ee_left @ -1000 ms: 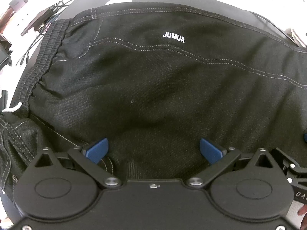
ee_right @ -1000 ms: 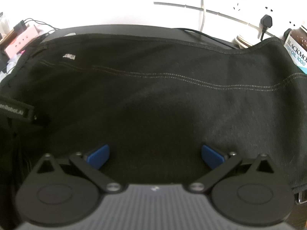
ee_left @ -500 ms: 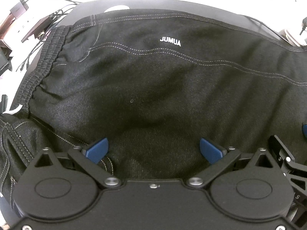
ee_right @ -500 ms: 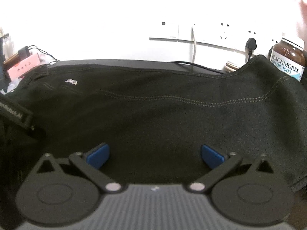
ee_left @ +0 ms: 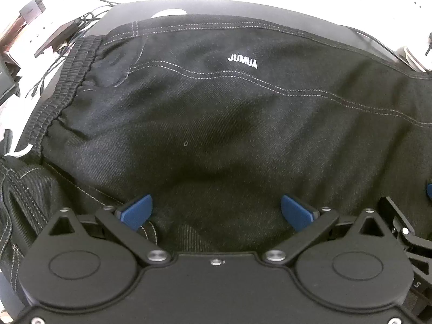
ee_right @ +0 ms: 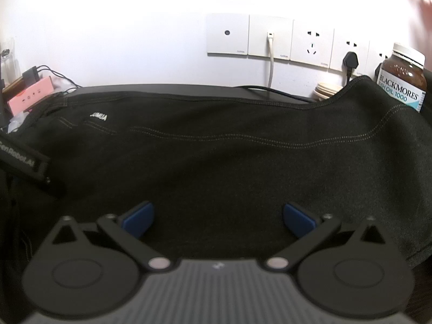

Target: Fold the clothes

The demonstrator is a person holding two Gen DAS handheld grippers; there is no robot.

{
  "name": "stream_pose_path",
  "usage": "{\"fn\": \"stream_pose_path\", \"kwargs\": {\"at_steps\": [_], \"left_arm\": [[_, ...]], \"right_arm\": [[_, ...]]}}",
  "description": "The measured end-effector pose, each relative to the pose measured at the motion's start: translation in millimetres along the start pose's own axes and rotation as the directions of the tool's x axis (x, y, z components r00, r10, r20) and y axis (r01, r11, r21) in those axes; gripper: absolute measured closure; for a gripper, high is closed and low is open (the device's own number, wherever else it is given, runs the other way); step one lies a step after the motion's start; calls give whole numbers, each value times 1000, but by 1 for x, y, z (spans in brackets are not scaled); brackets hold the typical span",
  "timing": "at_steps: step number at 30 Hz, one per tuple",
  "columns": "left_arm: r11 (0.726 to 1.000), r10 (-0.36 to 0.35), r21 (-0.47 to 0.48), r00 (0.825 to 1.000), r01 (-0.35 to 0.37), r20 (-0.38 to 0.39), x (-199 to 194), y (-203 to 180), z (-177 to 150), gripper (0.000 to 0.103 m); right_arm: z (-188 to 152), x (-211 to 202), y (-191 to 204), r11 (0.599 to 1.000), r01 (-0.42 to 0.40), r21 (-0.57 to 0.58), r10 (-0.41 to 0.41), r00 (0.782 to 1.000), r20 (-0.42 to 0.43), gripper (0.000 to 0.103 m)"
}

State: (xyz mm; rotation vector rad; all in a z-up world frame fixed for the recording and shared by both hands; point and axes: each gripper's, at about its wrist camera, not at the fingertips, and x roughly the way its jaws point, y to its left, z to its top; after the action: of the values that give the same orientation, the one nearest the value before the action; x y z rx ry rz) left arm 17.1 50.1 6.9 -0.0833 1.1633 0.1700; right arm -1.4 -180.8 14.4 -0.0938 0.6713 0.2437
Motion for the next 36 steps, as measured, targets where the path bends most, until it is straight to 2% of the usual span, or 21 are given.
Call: {"fn": "stream_pose_path", "kwargs": {"at_steps": [36], "left_arm": [[1000, 7, -17, 999, -6, 32, -1, -2, -2, 0]], "right_arm": [[-1, -1, 0, 1000, 0, 1, 0, 1000, 0, 1]]}}
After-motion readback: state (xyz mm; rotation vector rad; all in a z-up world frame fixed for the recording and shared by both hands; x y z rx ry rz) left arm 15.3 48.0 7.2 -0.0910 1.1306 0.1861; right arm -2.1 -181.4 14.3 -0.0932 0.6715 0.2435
